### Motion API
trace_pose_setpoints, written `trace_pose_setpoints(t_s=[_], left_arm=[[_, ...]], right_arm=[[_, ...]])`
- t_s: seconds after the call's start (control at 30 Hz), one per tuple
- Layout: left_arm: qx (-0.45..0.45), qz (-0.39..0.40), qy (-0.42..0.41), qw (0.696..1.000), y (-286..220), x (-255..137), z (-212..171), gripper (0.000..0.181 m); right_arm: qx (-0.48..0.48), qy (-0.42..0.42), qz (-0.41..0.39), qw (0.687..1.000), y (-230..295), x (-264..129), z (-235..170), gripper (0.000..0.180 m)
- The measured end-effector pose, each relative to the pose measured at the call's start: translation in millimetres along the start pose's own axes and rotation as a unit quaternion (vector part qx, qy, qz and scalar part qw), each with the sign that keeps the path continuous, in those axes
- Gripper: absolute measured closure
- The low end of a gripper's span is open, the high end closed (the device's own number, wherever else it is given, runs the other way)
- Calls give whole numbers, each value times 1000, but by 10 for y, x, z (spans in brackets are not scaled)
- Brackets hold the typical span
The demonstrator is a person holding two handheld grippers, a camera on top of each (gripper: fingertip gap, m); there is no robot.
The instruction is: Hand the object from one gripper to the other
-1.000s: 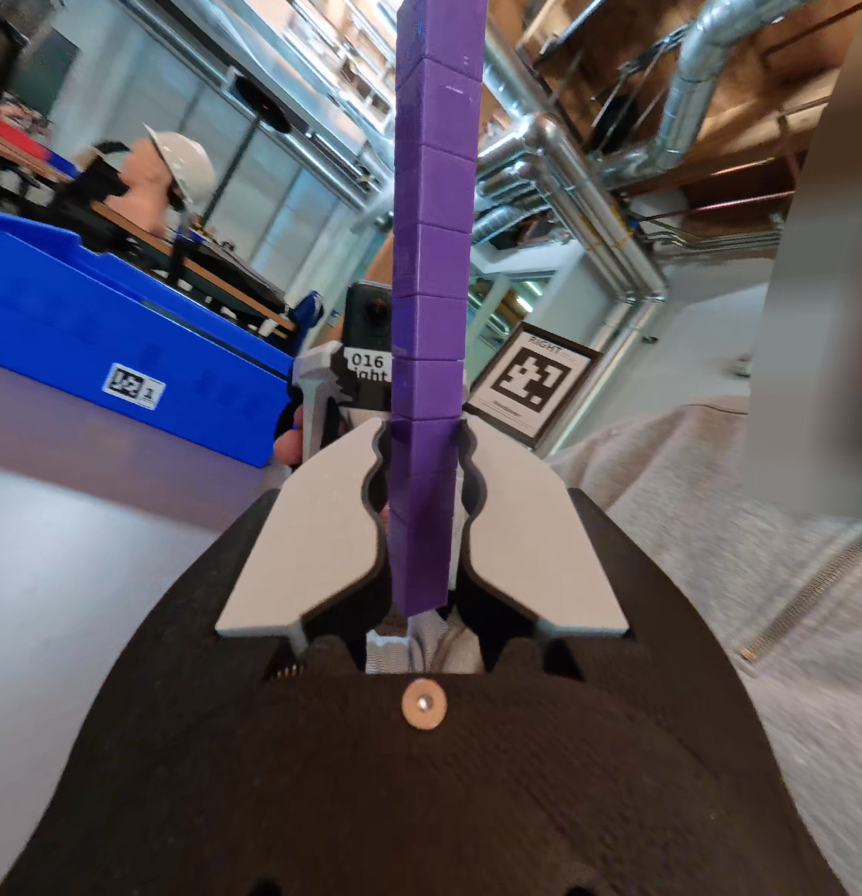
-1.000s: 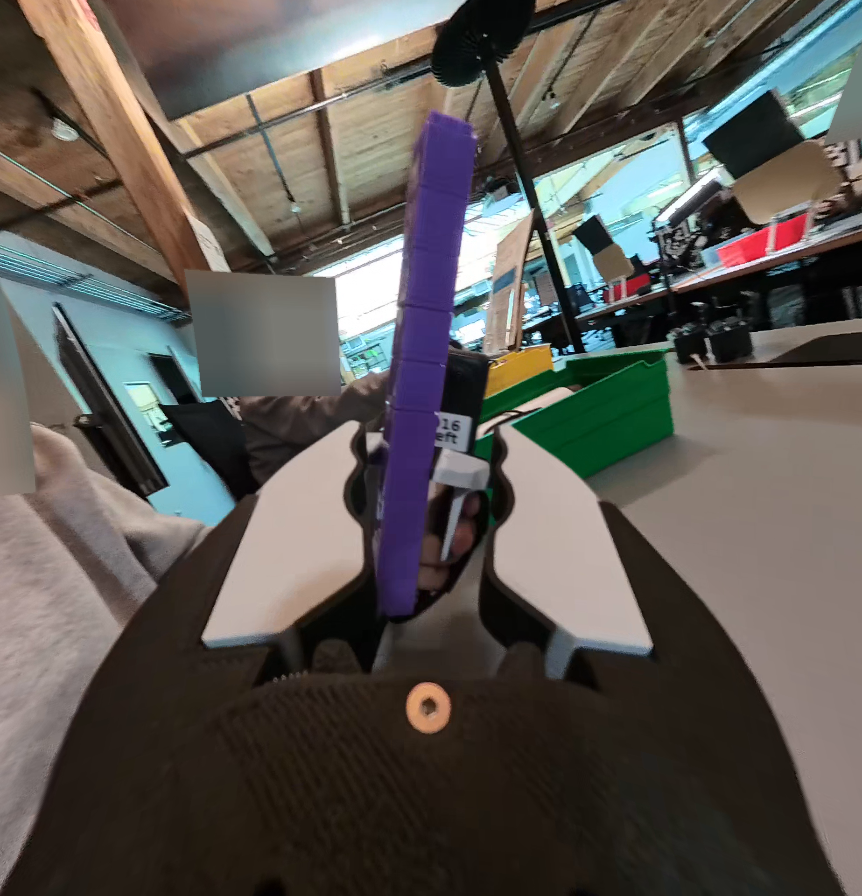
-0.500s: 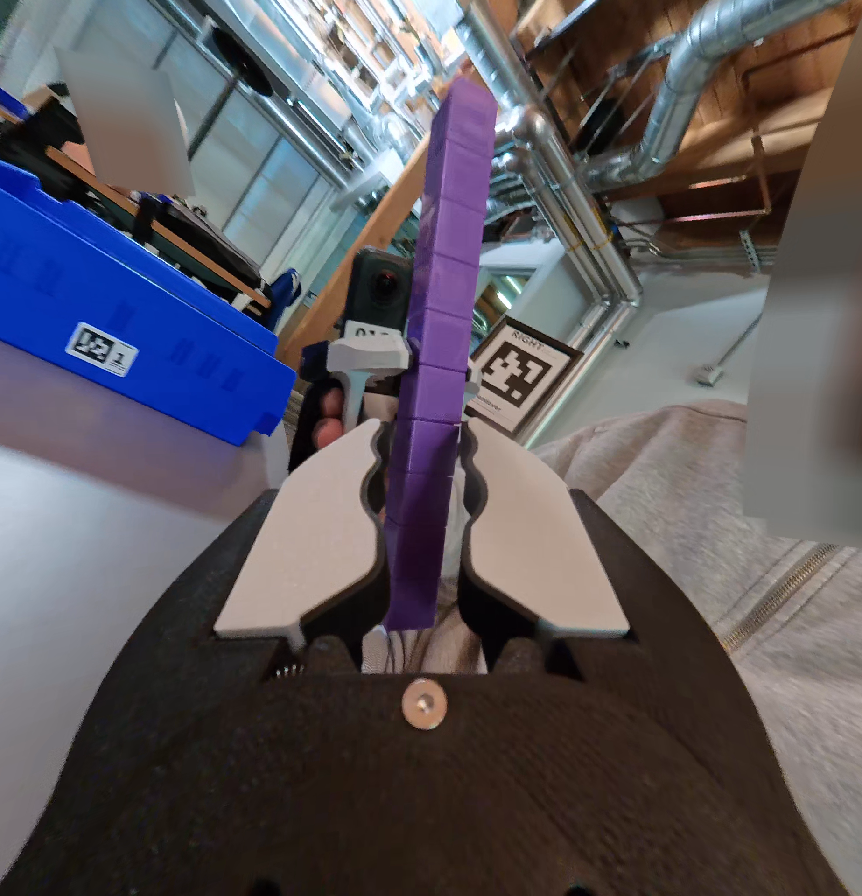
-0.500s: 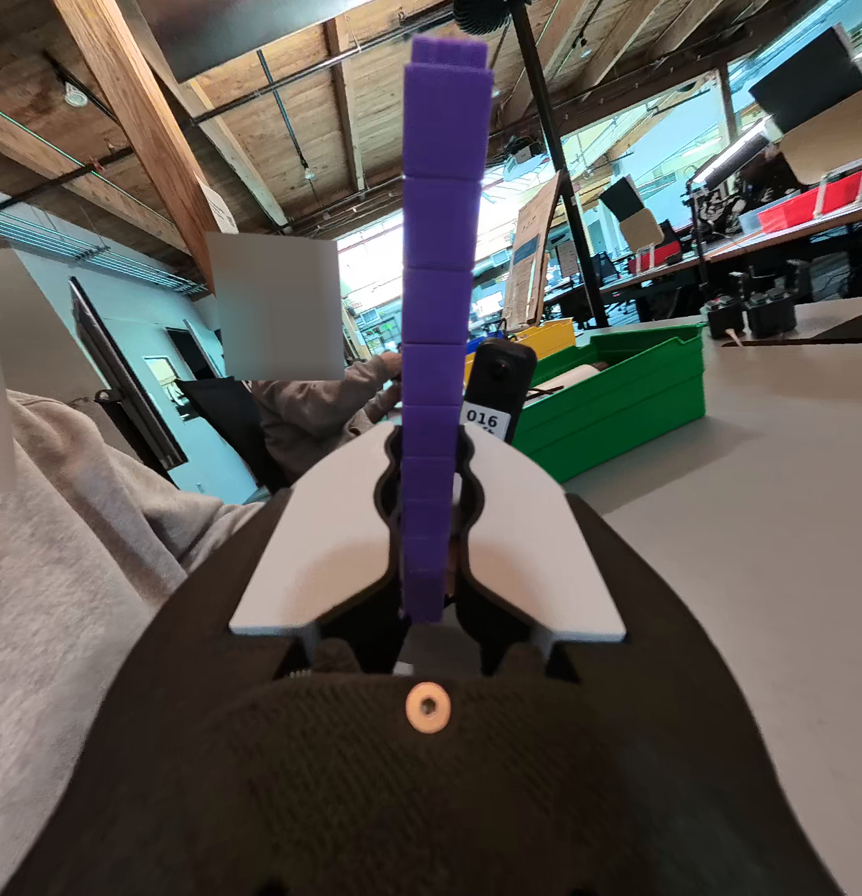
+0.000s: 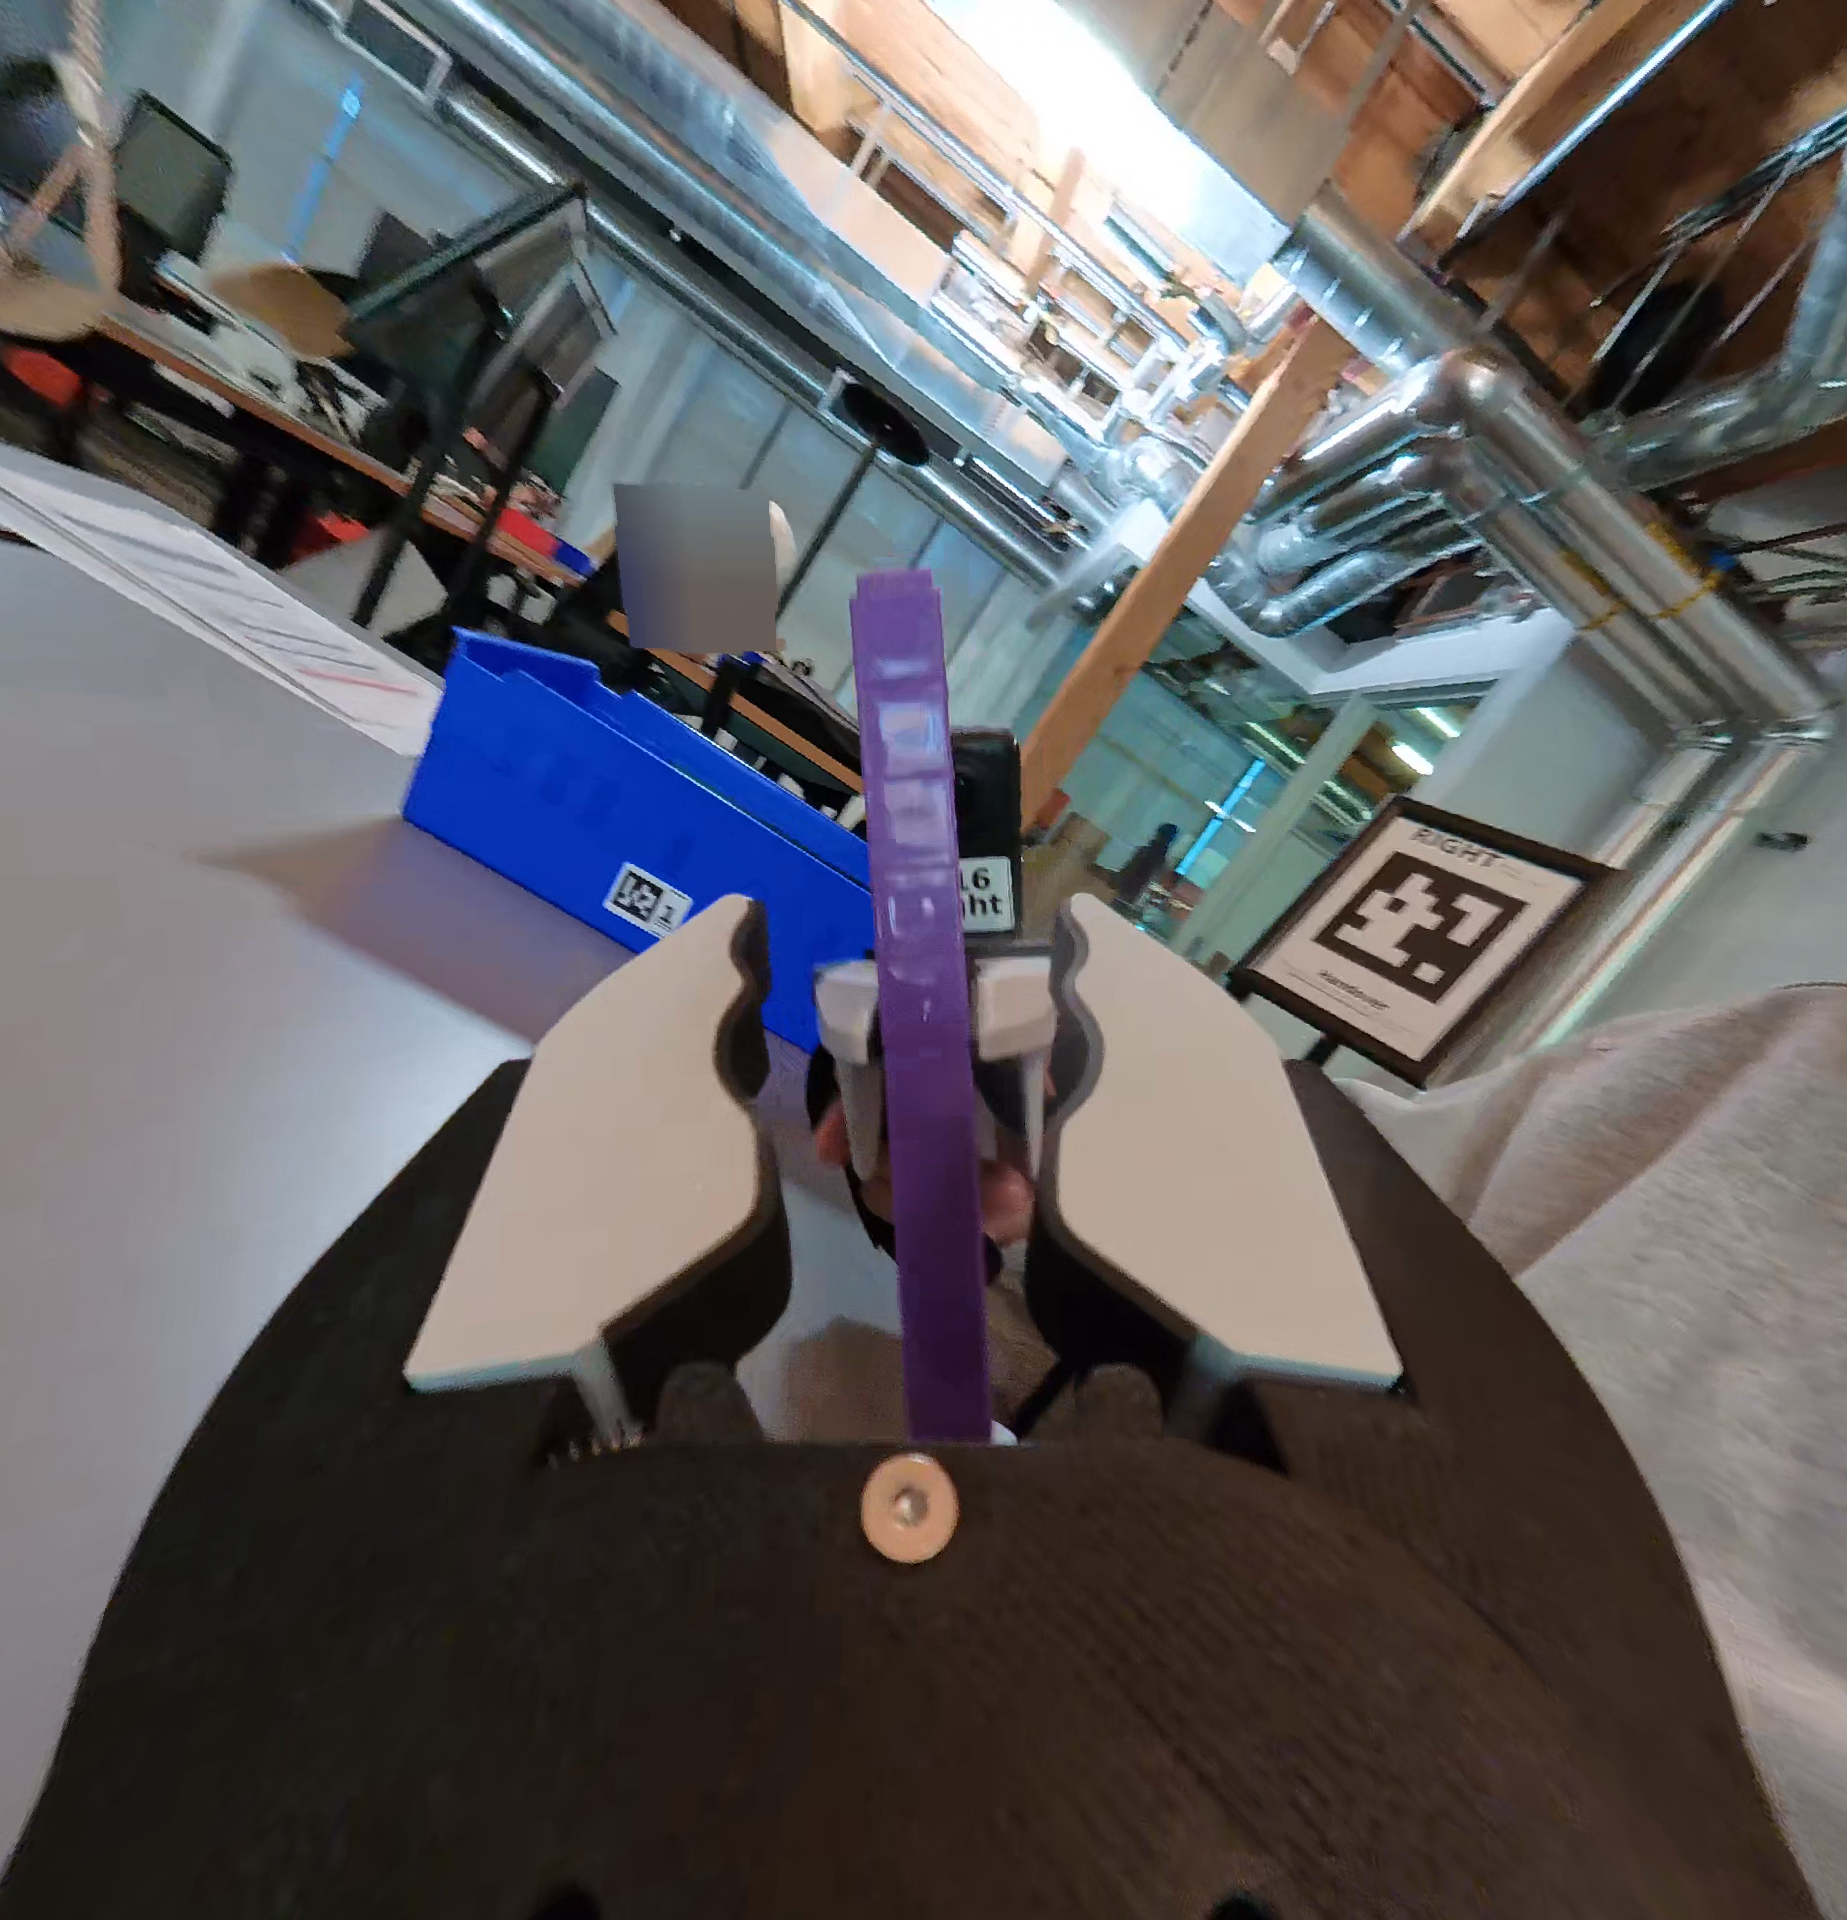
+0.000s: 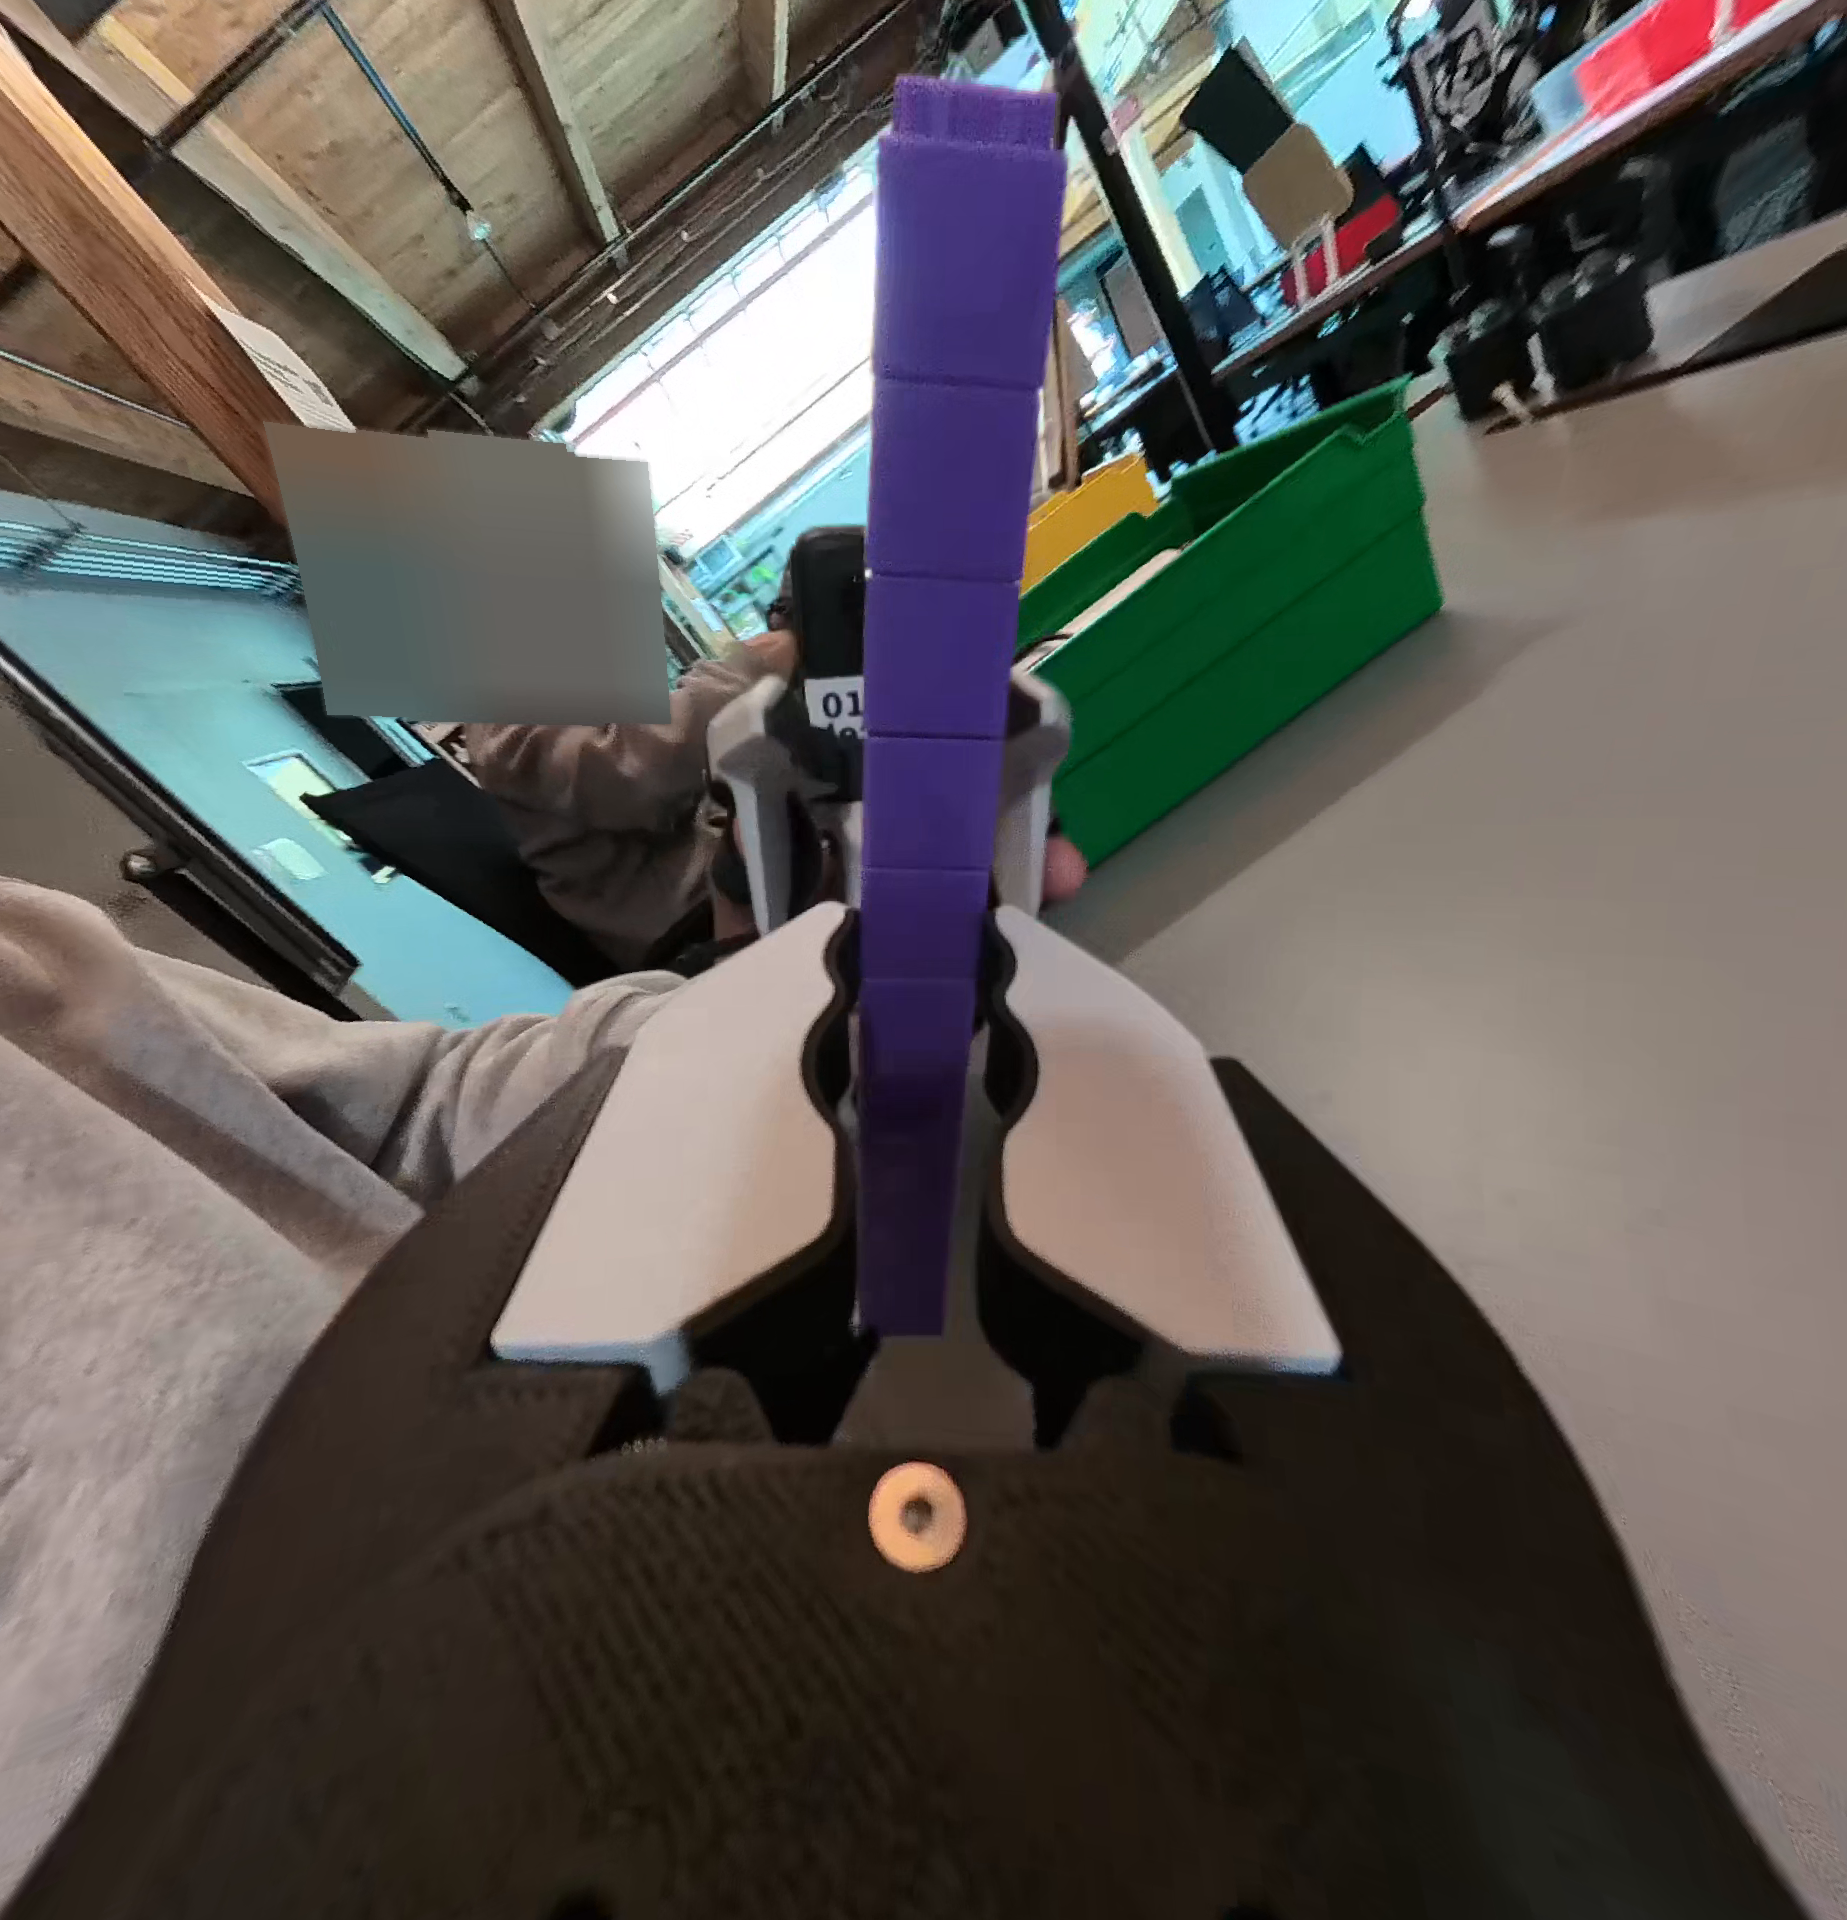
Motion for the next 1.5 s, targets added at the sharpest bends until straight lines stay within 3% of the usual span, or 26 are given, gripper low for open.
trace_pose_setpoints(t_s=[0.2,0.3,0.43,0.57,0.77,0.93,1.03,1.1,1.17,1.2,1.3,1.37,1.5], left_arm=[[-4,7,1,1000,-100,24,119,121],[-13,35,17,999,-49,31,89,129],[-29,34,34,998,-48,31,31,156],[-43,31,15,998,-80,8,120,156],[-66,33,-47,996,-45,-152,339,155],[-104,4,-133,986,-25,-357,574,157],[-69,10,-211,975,-68,-556,794,157],[-50,22,-243,968,-100,-682,914,157],[-42,36,-272,961,-130,-791,1020,157],[-48,47,-287,956,-130,-844,1058,157],[-80,63,-335,937,-131,-960,1121,157],[-111,54,-349,929,-129,-959,1112,157],[-178,20,-354,918,-111,-860,1023,157]], right_arm=[[45,58,25,997,95,250,-317,158],[7,96,10,995,114,312,-432,157],[-33,120,-13,992,107,343,-499,157],[-16,75,14,997,136,313,-383,157],[-5,-6,7,1000,60,178,-120,134],[-76,-24,-55,995,-145,-73,111,136],[-78,-57,-67,993,-170,-148,211,134],[-94,-86,-81,989,-133,-124,247,117],[-208,-102,-136,963,-43,-82,285,91],[-297,-90,-162,937,53,-41,272,88],[-532,-31,-211,820,359,131,116,95],[-596,-26,-226,770,475,224,15,111],[-565,-21,-259,783,406,277,6,115]])
Point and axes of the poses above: each gripper's, where its closed fingertips meet, x out along the fingers, z out of its top, y = z × x across the jaws, the point moved 1 cm from there along -x, back along the fingers, and after that the axes turned 3 degrees about y, right-handed, at the moved point
